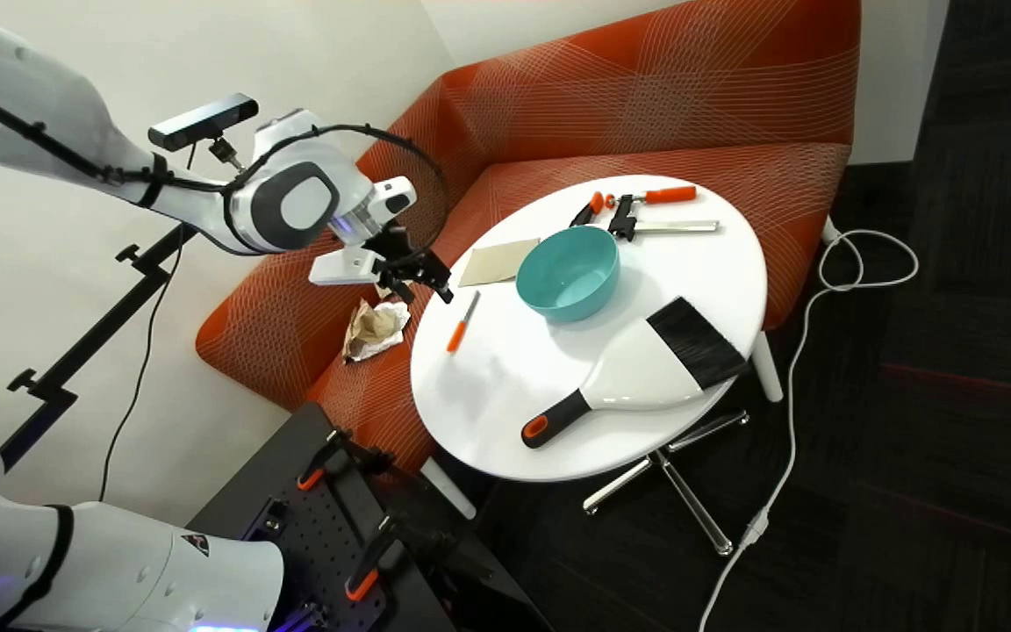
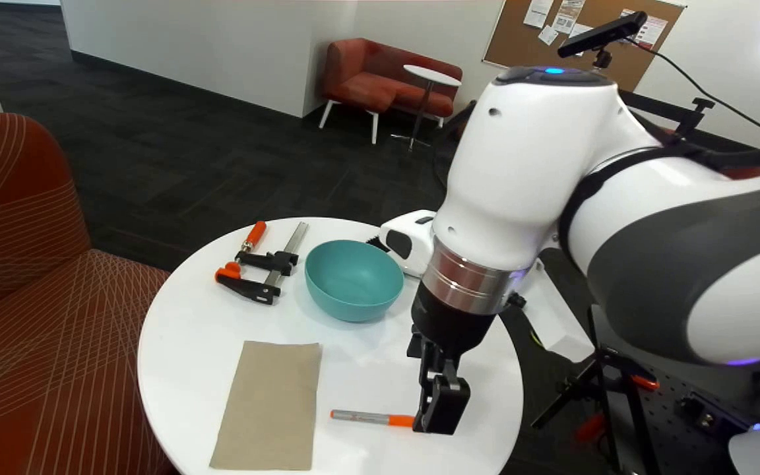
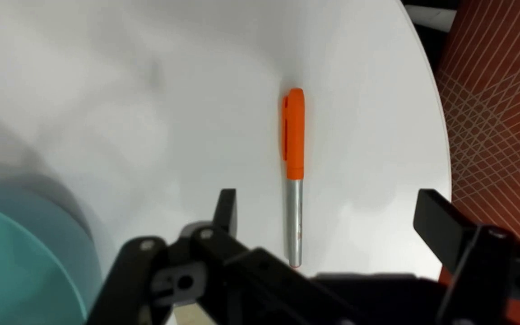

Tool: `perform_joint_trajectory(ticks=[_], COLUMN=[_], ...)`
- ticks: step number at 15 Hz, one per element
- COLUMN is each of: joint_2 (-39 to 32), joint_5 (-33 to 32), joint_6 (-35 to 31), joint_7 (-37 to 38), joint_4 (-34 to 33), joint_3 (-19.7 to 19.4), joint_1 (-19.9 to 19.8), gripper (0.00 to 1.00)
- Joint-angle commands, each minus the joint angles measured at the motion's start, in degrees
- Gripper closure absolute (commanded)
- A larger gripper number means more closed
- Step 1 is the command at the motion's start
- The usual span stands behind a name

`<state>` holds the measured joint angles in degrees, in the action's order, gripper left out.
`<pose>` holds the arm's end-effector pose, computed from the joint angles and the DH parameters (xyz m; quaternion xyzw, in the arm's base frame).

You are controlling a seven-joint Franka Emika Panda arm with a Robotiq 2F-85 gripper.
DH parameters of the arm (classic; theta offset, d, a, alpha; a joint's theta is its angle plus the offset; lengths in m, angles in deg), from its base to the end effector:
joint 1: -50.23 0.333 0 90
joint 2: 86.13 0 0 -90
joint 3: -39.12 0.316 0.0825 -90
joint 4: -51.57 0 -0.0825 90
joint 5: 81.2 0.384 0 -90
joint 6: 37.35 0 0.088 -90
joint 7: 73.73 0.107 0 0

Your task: Pick up the marker and put it in the bowl

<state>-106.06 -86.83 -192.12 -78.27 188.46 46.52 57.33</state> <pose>0.4793 0.1307 0.1729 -0.9784 -0.2060 0.0156 0.0004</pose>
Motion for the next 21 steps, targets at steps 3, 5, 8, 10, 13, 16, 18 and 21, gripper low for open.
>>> perform_joint_trajectory(ticks=[3,5,8,10,13,16,18,21], joint_2=[-7.3,-9.14,-11.49,-12.73,-14.18,-15.2,-15.66,-16.16], joint_5=[-0.99,-1.14,-1.06,-0.99,-0.97,-0.85,-0.79,-0.73], joint_6=[-1.1,-0.91,-0.82,-0.74,-0.67,-0.64,-0.66,-0.64], joint_7=[-2.58,-2.6,-3.07,-3.02,-2.92,-2.87,-2.88,-2.85], joint_4=[-6.06,-7.54,-9.37,-10.3,-11.41,-12.24,-12.69,-13.16], joint_3=[-0.69,-0.95,-1.2,-1.32,-1.4,-1.34,-1.31,-1.27], joint_1=[-0.28,-0.17,-0.25,-0.25,-0.19,-0.24,-0.29,-0.32], gripper=[0.0,0.0,0.0,0.0,0.0,0.25,0.32,0.58])
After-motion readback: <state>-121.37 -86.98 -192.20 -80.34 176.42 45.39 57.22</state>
